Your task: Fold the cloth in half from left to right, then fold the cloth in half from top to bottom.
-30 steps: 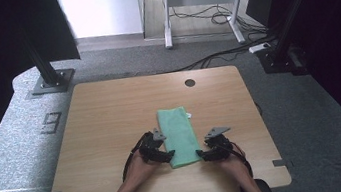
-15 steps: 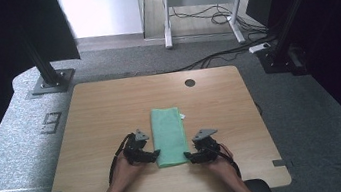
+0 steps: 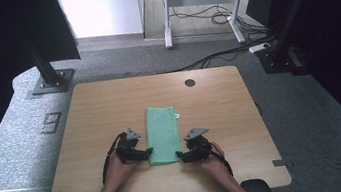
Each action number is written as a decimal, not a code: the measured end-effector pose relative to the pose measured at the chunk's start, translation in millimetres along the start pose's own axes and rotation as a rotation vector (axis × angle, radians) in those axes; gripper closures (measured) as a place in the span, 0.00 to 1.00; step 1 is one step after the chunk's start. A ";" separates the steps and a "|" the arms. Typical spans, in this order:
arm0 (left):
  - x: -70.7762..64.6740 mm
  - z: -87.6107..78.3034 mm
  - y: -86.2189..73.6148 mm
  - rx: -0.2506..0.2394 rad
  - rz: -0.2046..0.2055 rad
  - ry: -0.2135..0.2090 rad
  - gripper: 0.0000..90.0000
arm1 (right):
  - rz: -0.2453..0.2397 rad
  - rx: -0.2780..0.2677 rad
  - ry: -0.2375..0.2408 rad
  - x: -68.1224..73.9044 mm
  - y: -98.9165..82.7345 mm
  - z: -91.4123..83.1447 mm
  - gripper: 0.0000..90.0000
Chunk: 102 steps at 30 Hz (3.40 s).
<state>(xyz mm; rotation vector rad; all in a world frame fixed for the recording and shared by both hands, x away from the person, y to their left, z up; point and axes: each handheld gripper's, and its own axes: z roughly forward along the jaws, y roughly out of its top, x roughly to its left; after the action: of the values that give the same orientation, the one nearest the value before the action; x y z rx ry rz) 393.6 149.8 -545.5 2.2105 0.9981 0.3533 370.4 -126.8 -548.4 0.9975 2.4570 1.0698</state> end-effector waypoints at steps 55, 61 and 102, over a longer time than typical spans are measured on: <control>13.3 -27.9 -33.9 0.014 0.005 0.027 0.05 | 0.055 0.023 -0.072 -46.2 -32.2 -24.7 0.00; 13.5 -27.2 -33.6 0.017 0.006 0.024 0.03 | 0.053 0.017 -0.072 -46.3 -32.8 -24.3 0.00; 33.3 0.7 32.0 -0.044 -0.042 0.067 0.00 | 0.030 0.030 -0.032 -21.6 15.2 6.0 0.00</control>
<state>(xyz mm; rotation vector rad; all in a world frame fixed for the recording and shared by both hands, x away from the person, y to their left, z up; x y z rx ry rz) 434.1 158.9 -525.3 2.1478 1.0610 0.4284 396.4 -131.1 -541.9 1.0549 2.4468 1.0213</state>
